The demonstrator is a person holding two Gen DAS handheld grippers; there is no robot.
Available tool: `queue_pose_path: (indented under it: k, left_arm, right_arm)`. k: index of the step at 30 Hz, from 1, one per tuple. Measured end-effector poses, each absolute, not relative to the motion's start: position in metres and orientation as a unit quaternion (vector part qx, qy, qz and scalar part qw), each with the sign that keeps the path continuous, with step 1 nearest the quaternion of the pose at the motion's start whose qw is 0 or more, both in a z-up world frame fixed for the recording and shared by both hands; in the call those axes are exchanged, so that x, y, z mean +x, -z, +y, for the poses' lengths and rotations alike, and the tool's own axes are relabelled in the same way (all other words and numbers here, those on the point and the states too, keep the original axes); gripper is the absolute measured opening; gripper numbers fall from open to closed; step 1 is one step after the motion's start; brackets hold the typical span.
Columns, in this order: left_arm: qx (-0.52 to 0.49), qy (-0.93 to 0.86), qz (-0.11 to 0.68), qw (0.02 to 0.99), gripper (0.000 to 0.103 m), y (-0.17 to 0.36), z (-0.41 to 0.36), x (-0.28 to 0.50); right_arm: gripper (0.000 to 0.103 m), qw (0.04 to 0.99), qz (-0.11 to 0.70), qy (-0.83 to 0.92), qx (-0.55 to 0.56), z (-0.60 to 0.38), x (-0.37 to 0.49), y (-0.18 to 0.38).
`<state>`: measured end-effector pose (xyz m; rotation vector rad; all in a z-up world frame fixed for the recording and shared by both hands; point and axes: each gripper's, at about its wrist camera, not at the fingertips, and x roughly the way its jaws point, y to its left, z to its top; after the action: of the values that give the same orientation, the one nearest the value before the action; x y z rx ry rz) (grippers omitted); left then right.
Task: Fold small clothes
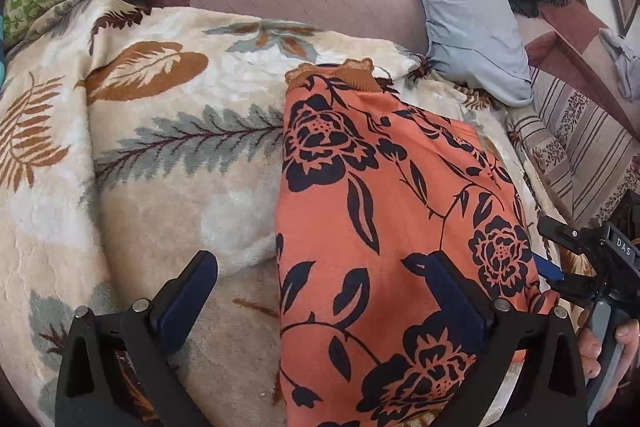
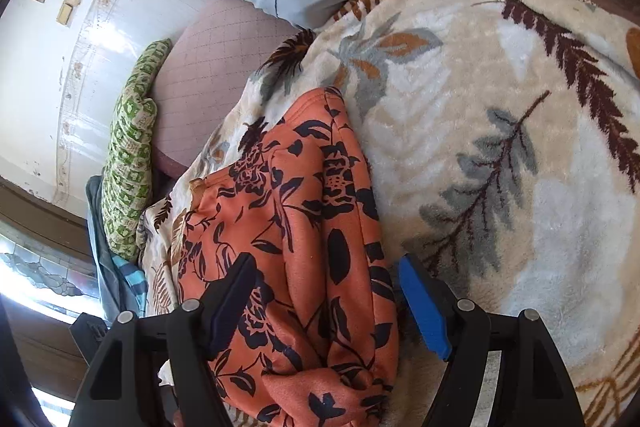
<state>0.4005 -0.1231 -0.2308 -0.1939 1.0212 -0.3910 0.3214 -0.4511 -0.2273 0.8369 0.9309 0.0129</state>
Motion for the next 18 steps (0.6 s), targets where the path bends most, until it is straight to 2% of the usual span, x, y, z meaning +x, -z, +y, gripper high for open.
queue_pose_path:
  k: [4,11,18]
  left_arm:
    - [-0.094,0.214,0.505,0.831,0.103,0.240,-0.131,0.405]
    - [-0.033,0.186,0.480,0.857,0.103,0.236,-0.142,0.400]
    - [-0.015,0.182,0.481,0.858,0.103,0.239,-0.149,0.393]
  right_arm:
    - [0.077,0.802,0.449,-0.018,0.393,-0.448,0.334,0.237]
    - [0.077,0.807,0.457,-0.025,0.373,-0.437,0.349,0.238]
    - [0.077,0.791,0.453,-0.033,0.409,-0.436,0.352,0.253]
